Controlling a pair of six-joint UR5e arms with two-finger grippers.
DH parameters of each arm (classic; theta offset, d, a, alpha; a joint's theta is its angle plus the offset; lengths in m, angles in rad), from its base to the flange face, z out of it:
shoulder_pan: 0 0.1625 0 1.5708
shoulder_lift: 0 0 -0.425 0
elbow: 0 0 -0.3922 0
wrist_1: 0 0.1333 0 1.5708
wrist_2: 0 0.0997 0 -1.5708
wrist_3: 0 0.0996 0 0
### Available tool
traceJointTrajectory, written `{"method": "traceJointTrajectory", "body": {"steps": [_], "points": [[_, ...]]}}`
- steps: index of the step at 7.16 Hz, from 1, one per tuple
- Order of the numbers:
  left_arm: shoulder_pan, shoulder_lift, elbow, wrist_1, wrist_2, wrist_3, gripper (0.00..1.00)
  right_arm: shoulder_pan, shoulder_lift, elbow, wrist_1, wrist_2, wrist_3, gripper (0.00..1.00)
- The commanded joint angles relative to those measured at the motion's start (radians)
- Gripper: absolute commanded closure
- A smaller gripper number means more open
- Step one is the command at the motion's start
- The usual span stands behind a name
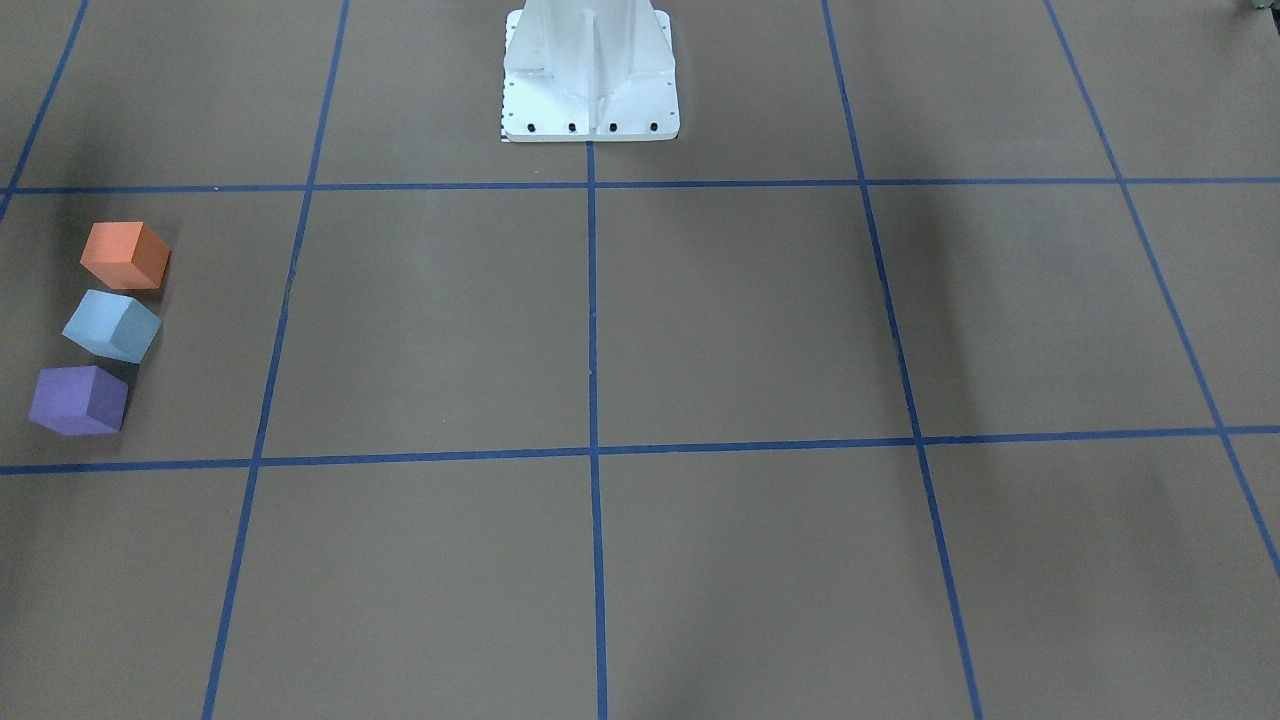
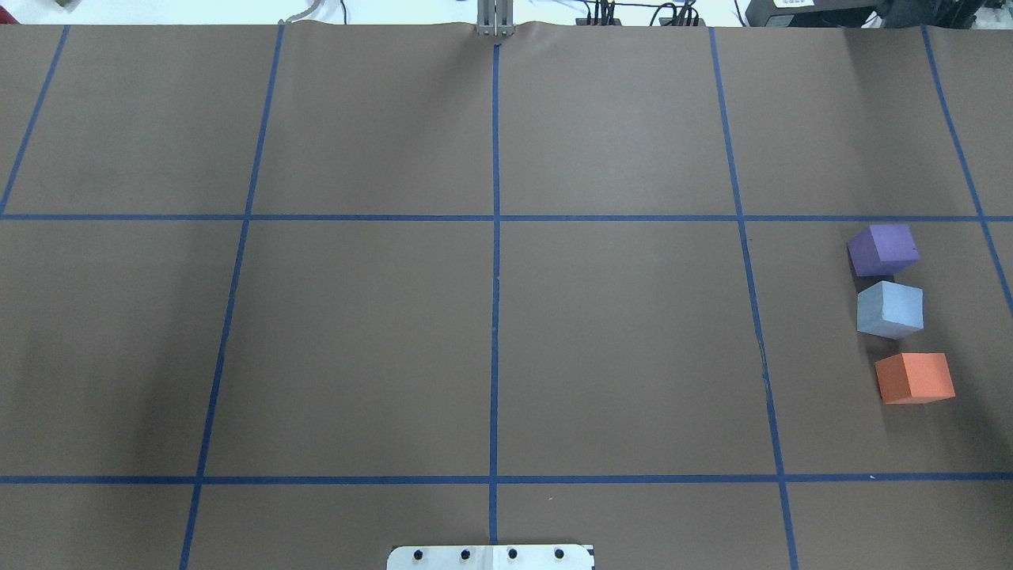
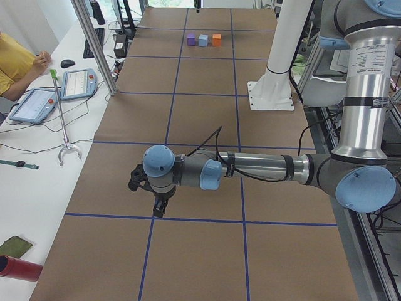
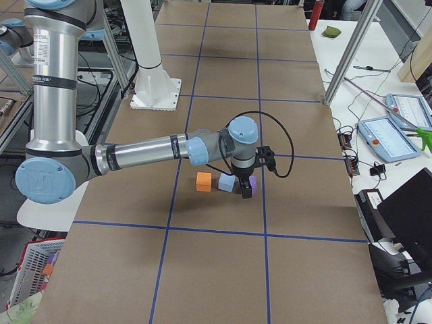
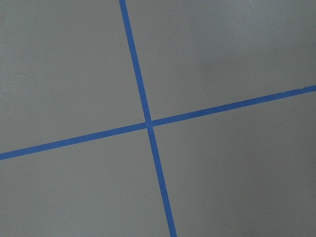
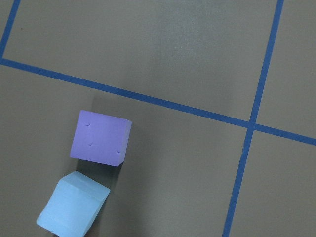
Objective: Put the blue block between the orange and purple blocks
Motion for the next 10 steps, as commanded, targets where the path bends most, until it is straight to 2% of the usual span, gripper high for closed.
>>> {"method": "traceJointTrajectory", "body": {"steps": [1,10], "points": [[0.000,0.000,0.000,0.000,0.000,0.000,0.00,0.000,0.001,0.000,0.000,0.000,0.000,0.00],[0.000,0.001,-0.014,-0.018,0.005,-0.002,0.00,0.000,-0.001,0.006,0.000,0.000,-0.001,0.00]]}}
